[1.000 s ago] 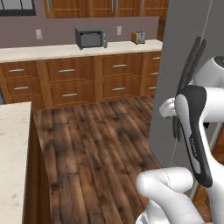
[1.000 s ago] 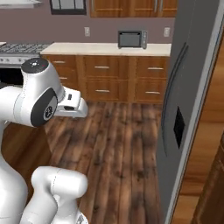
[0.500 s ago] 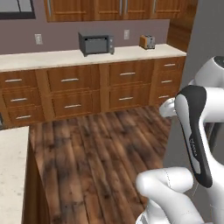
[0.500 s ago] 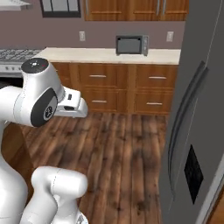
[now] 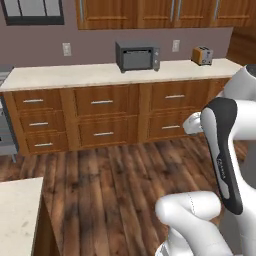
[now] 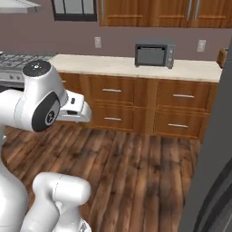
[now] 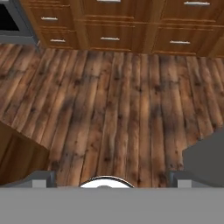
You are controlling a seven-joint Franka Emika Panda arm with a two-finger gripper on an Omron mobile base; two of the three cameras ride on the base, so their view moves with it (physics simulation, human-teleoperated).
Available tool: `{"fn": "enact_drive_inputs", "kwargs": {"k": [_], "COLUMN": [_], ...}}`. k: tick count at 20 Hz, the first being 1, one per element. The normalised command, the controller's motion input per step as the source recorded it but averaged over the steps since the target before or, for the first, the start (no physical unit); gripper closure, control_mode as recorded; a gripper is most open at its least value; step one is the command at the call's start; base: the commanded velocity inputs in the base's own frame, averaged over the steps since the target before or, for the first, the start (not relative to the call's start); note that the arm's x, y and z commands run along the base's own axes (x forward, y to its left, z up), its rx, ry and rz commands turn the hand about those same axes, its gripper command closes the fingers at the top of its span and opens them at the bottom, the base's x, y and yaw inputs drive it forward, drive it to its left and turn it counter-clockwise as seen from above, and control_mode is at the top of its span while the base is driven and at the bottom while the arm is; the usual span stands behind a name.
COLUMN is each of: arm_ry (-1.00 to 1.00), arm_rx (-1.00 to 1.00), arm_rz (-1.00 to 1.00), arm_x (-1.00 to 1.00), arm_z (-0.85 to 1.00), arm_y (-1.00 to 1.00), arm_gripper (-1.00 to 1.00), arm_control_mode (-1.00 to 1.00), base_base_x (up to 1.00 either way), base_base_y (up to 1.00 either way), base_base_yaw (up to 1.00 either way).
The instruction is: There is a tray on the dining counter. Grab the cup, mug, and pitcher and place them on the tray. The pitcher may be placed next to the tray if it cannot fit the tray.
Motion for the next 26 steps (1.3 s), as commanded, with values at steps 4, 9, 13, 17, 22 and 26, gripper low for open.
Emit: {"fn": "enact_drive_inputs", "kwargs": {"k": [4,9,13,17,22,26], "arm_ry": [0.0,0.0,0.0,0.0,0.0,0.0], "arm_rx": [0.0,0.0,0.0,0.0,0.0,0.0], "arm_rz": [0.0,0.0,0.0,0.0,0.0,0.0], "arm_x": [0.0,0.0,0.0,0.0,0.0,0.0], "arm_z": [0.0,0.0,0.0,0.0,0.0,0.0], "arm_y": [0.0,0.0,0.0,0.0,0.0,0.0], "arm_gripper": [-1.0,-1.0,-1.0,-1.0,-1.0,-1.0], "arm_control_mode": [1.0,1.0,1.0,1.0,1.0,1.0], "base_base_x": [1.0,1.0,1.0,1.0,1.0,0.99], "base_base_y": [-0.07,-0.2,-0.07,-0.03,-0.01,0.0], "base_base_yaw": [0.26,0.04,0.24,0.47,0.57,0.71]}}
